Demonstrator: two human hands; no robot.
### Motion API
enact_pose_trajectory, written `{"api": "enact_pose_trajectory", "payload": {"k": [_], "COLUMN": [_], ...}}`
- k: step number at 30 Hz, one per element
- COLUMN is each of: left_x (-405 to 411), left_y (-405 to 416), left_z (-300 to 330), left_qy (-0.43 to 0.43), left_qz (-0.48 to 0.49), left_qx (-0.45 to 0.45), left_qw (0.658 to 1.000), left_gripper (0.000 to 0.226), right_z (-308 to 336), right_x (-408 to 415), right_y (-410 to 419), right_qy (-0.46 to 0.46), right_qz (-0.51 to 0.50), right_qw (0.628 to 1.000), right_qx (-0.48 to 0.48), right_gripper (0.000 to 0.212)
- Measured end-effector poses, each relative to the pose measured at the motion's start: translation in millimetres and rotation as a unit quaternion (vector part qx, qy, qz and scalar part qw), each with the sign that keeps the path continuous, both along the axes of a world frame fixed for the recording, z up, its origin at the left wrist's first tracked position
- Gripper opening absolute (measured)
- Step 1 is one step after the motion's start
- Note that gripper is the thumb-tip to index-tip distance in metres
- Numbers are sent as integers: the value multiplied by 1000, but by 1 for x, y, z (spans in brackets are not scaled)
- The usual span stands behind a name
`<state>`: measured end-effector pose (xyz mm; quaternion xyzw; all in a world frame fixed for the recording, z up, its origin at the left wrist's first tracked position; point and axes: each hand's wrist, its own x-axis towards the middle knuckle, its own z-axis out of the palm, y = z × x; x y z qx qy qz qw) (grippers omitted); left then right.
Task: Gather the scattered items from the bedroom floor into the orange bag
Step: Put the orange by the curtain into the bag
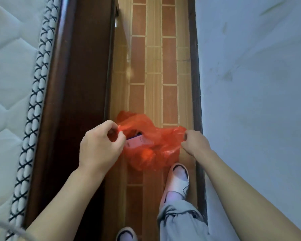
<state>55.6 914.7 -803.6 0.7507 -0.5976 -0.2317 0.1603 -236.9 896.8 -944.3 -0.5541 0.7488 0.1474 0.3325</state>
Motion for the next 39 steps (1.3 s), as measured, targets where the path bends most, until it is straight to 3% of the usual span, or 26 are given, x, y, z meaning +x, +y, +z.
{"api": "enact_pose_trajectory", "payload": {"k": [5,10,15,20,24,26,30,35,39], "left_x": [5,10,12,14,13,11,7,5,-1], "left_y": [27,38,36,30,25,22,18,13,15], "left_z": [79,125,136,131,127,125,129,145,166], "left_qy": [18,21,16,12,9,10,1,-8,-8], "left_qz": [7,3,17,26,28,31,39,43,32], "left_qx": [29,66,86,97,103,105,111,121,124], "left_qw": [999,998,996,995,994,994,993,992,992], "left_gripper": [9,10,10,8,8,8,9,9,9], "right_z": [64,97,103,92,85,80,86,112,159], "right_x": [24,47,54,41,39,38,37,33,35], "right_y": [29,39,45,31,9,-5,-21,-11,-5], "right_qy": [-69,-52,24,5,-29,-21,0,-68,-132], "right_qz": [-63,-29,42,28,74,102,93,-43,-152], "right_qw": [994,995,996,996,996,995,995,996,972], "right_qx": [-59,-81,-79,-88,-29,1,35,-42,-124], "right_gripper": [26,53,64,74,86,78,18,15,22]}}
